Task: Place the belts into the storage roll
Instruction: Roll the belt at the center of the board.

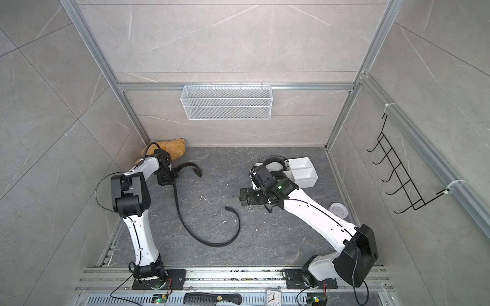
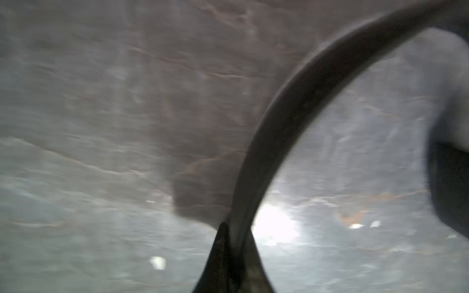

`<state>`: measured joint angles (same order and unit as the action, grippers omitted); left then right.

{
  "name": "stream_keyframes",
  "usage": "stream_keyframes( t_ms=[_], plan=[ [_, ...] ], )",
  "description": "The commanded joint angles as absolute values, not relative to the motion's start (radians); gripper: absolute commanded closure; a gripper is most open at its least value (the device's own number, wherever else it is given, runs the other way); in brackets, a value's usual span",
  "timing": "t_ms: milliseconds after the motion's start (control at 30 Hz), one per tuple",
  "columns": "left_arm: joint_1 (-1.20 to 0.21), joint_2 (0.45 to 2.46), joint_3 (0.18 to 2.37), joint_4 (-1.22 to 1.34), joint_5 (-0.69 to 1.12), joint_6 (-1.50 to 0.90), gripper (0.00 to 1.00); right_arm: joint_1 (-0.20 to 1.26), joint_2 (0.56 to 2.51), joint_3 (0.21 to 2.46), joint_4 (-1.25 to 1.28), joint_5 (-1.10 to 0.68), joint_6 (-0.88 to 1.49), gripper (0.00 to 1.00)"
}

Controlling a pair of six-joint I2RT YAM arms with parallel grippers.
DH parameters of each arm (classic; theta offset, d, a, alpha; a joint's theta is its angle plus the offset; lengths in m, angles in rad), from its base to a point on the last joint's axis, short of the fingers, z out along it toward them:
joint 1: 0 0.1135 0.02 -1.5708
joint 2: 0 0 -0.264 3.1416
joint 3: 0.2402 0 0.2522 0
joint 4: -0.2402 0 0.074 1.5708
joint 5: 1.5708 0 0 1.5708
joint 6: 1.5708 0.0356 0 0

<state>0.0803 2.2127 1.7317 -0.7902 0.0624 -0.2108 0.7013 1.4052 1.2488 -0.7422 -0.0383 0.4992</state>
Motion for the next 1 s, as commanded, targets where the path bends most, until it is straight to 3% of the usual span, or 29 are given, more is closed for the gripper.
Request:
stream_keyframes(
  t_ms=[0, 267, 433, 467, 500, 533, 567, 633, 767, 967],
  plan=[
    [-0.017, 2.252, 1.813, -0.848, 0.088, -0.149, 1.00, 0.709, 1.385, 1.218, -0.727, -0.034, 0.520, 0.05],
    [-0.279, 2.358, 1.990, -0.876, 0.064, -0.076, 1.00, 0.717, 1.324, 1.099, -0.712, -0.012, 0.574, 0.05],
    [-0.363, 2.442, 2.145, -0.953, 0.073, -0.054, 1.00, 0.716, 1.277, 1.030, -0.721, -0.007, 0.602, 0.06],
    [-0.368, 2.437, 2.148, -0.965, 0.073, -0.059, 0.94, 0.716, 1.271, 1.026, -0.730, 0.000, 0.604, 0.05],
    [-0.368, 2.419, 2.138, -0.978, 0.069, -0.065, 0.75, 0.717, 1.264, 1.026, -0.742, 0.009, 0.604, 0.05],
    [-0.368, 2.388, 2.110, -0.974, 0.058, -0.077, 0.48, 0.717, 1.261, 1.030, -0.755, 0.019, 0.601, 0.05],
    [-0.368, 2.342, 2.055, -0.952, 0.033, -0.091, 0.32, 0.717, 1.254, 1.032, -0.767, 0.029, 0.600, 0.05],
    [-0.368, 2.196, 1.932, -0.897, 0.005, -0.118, 0.10, 0.716, 1.241, 1.033, -0.778, 0.040, 0.599, 0.04],
    [-0.391, 1.942, 1.731, -0.855, -0.044, -0.168, 0.06, 0.718, 1.222, 1.028, -0.785, 0.051, 0.601, 0.04],
    [-0.613, 1.759, 1.509, -0.894, -0.011, -0.222, 0.18, 0.716, 1.157, 1.021, -0.821, 0.090, 0.604, 0.03]
  ],
)
